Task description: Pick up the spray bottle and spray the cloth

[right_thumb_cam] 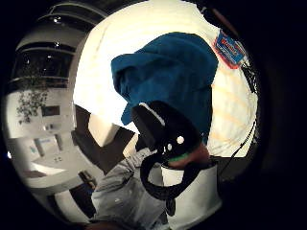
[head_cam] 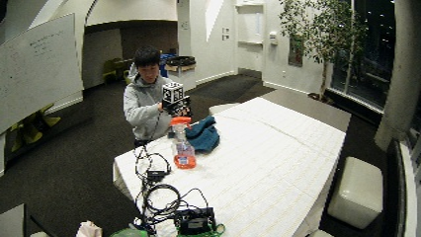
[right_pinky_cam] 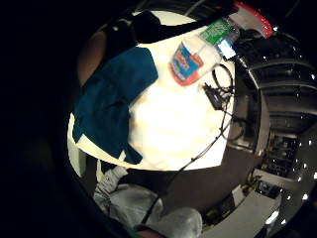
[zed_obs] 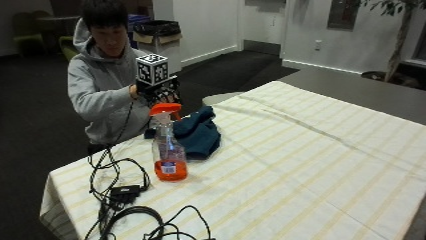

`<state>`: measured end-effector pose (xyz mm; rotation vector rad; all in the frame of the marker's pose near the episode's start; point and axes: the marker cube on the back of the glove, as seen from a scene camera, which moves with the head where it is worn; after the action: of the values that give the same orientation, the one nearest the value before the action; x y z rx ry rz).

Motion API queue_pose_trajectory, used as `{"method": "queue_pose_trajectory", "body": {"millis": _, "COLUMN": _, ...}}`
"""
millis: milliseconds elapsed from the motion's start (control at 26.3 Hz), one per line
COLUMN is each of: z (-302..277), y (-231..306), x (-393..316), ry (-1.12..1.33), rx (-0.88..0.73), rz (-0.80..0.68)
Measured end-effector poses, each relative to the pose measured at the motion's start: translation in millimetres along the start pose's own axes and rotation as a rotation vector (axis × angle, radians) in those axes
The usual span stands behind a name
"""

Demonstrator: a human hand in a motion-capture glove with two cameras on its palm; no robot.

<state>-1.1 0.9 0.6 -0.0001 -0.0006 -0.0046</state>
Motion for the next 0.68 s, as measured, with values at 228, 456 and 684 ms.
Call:
{"method": "queue_pose_trajectory", "body": {"millis": 228, "z": 2.4, "y": 0.4, "x": -2.0, "ry": 0.003, "rx": -0.001, "rz": -0.024}}
{"method": "queue_pose_trajectory", "body": {"millis": 456, "z": 4.9, "y": 3.8, "x": -6.1, "ry": -0.002, "rx": -0.001, "rz": -0.045}}
{"method": "queue_pose_trajectory", "body": {"millis": 684, "z": 4.7, "y": 7.4, "x": -1.9, "ry": -0.048, "rx": 0.039, "rz": -0.029}}
